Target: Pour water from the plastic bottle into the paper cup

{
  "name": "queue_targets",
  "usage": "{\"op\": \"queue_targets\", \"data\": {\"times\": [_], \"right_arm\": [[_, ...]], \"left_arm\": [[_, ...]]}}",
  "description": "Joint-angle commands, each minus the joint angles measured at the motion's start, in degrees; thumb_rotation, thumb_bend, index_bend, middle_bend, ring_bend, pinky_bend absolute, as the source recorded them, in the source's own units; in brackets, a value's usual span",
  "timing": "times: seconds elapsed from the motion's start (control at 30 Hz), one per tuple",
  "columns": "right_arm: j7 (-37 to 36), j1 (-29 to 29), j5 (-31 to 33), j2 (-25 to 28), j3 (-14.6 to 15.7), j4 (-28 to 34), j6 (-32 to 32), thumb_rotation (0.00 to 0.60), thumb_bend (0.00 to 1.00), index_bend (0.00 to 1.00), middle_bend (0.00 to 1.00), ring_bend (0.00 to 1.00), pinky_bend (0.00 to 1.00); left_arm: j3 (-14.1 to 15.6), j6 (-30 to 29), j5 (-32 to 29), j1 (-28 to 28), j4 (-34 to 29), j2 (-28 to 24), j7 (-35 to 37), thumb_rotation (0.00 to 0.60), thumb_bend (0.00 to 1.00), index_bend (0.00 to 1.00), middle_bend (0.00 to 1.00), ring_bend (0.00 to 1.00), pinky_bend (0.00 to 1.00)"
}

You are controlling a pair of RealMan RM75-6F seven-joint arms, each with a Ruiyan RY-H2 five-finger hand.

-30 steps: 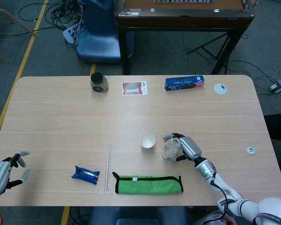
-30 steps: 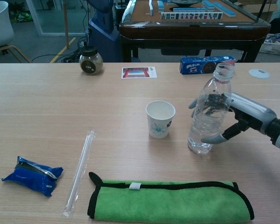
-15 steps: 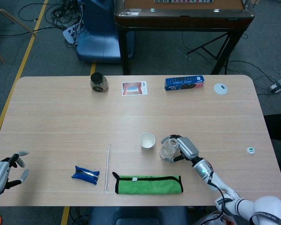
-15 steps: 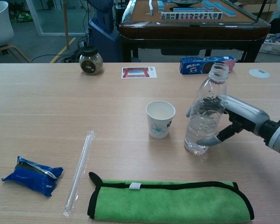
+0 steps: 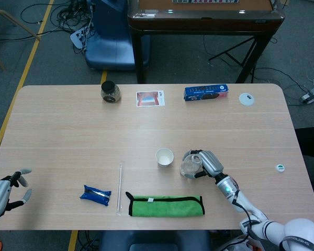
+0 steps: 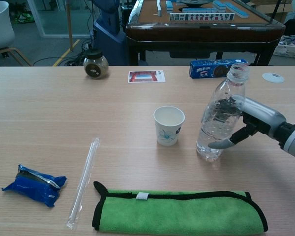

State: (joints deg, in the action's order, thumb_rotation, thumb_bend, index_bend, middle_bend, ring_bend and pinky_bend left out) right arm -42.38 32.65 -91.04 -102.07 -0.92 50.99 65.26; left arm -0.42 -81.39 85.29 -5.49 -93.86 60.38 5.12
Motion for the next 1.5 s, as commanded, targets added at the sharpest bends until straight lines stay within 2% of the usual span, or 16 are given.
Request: {"op": "queue_targets", "data": {"times": [0.03,0.4,0.67,0.9,1.17,1.5], "right_arm": [[2.6,-0.2,0.7,1.3,-0.7,1.3,0.4,0.6,0.18,0.59,0.57,0.45,0.44],[19.2,0.5,5.4,8.0,-5.1,10.0,-0.8,0.6,0.2,0.62,0.59,0.48,0.46],[36.6,2.9,11.2,11.7,-9.0,16.3,-5.0,0.6,0.2,0.63,0.61,0.49,0.48],[50.8,5.3,17.2,12.5,-11.2,19.2,-8.7,0.6,0.2,0.64,0.61,0.5,0.49],[68.5,9.3,27.5,11.9,-13.6,21.3,-12.3,0.6,0.21,0.64,0.61,0.5,0.49],[82.2,13.4,34.3,9.9,-12.8,21.3,-12.6,0.6,0.21,0.64,0.61,0.5,0.49]], "left_arm": [[0.0,0.0,0.0,0.0,0.0,0.0,0.0,0.6,0.33,0.28,0.51,0.48,0.74],[-0.1,0.2,-0.1,-0.1,-0.3,-0.2,0.2,0.6,0.33,0.28,0.51,0.48,0.74],[-0.1,-0.1,0.2,0.0,-0.3,-0.3,0.8,0.6,0.33,0.28,0.51,0.48,0.74],[-0.3,-0.3,0.1,0.1,-0.4,-0.7,1.6,0.6,0.33,0.28,0.51,0.48,0.74],[-0.4,-0.6,0.2,0.2,-0.4,-1.1,2.8,0.6,0.33,0.28,0.51,0.48,0.74],[-1.4,-1.7,-1.4,0.5,1.0,0.0,-1.3,0.6,0.33,0.28,0.51,0.48,0.74]]}}
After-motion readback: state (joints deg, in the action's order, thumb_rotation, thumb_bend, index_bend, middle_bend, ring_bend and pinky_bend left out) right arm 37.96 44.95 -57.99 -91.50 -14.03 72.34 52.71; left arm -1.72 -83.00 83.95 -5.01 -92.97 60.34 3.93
